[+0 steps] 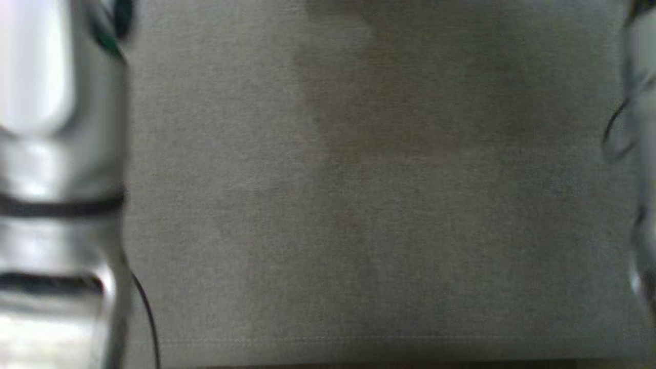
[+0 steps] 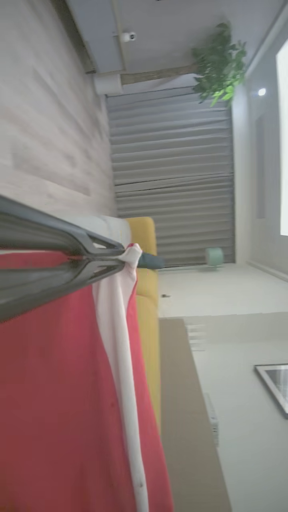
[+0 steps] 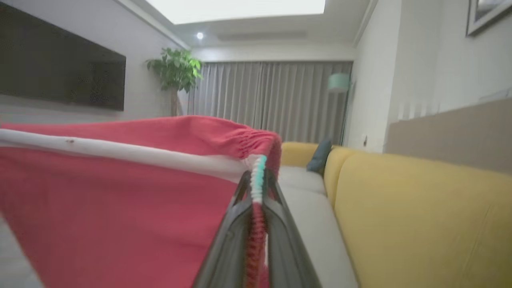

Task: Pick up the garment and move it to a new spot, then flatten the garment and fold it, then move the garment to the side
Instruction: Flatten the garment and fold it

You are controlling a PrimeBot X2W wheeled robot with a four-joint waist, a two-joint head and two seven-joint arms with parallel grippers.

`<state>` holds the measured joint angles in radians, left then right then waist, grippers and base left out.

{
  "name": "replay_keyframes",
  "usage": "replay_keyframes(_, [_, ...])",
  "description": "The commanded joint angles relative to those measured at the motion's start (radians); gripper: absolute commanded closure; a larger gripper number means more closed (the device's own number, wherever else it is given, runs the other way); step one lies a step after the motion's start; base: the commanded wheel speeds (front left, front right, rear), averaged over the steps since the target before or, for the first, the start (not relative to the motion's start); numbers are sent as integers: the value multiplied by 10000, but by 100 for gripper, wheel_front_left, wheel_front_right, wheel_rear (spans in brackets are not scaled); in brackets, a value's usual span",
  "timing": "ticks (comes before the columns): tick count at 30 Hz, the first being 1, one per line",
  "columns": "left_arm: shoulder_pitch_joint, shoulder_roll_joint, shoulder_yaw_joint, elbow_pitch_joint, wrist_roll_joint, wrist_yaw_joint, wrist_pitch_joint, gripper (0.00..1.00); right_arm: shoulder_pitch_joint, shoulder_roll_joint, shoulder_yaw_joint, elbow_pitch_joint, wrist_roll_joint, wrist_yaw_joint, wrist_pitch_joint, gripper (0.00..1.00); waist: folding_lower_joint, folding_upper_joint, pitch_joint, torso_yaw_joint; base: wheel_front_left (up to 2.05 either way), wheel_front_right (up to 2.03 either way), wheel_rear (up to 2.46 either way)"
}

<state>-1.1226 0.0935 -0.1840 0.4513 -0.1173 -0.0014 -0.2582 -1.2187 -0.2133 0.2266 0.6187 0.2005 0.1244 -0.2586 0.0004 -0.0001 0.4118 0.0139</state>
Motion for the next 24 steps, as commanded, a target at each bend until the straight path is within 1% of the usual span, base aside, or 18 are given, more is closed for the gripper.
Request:
replay_keyframes(1, [979,140,195,-433,-103,-13,-33,100,1015,216,182,-215,54,63,-29,100,-4,1,-40,113,0,0,0])
replay_keyframes(4, [2905,-191,101,-530,-284,-122,-33,100,2711,276,545,-213,257,63,-30,100,-4,1,-404,114,0,0,0])
replay_keyframes(7, [4858,-356,-113,-317,-432,-222,-34,100,4418,406,954,-250,572,63,-30,100,-4,1,-836,63,0,0,0])
replay_keyframes(9, [6004,-398,-169,-387,-444,-128,-34,100,5411,494,1291,-397,865,63,-30,100,-4,1,-1140,-35,0,0,0])
replay_keyframes(10, [7061,-420,-168,-434,-677,-74,-34,100,6302,576,1450,-568,1177,63,-31,100,-4,1,-1469,-115,0,0,0])
replay_keyframes(11, [7509,-424,-193,-511,-931,-7,-35,100,6703,567,1557,-677,1256,63,-31,100,-4,1,-1626,-114,0,0,0])
replay_keyframes(14, [8580,-428,-341,-891,-1515,285,-35,100,7901,587,1488,-1056,1593,63,-31,100,-4,1,-2145,-28,0,0,0])
replay_keyframes(15, [8580,-428,-341,-891,-1515,285,-35,100,7901,587,1488,-1056,1593,63,-31,100,-4,1,-2145,-28,0,0,0])
replay_keyframes(18, [9457,-429,-452,-1268,-1723,501,-35,100,8961,651,1406,-1394,1920,63,-31,100,-4,1,-2620,8,0,0,0])
replay_keyframes(21, [10156,-430,-438,-1562,-1621,561,-35,100,9840,680,1393,-1634,2137,63,-31,100,-4,1,-2989,-40,0,0,0])
replay_keyframes(24, [10605,-431,-288,-1853,-1408,552,-35,100,10377,680,1365,-1840,2295,63,-31,100,-4,1,-3141,-159,0,0,0])
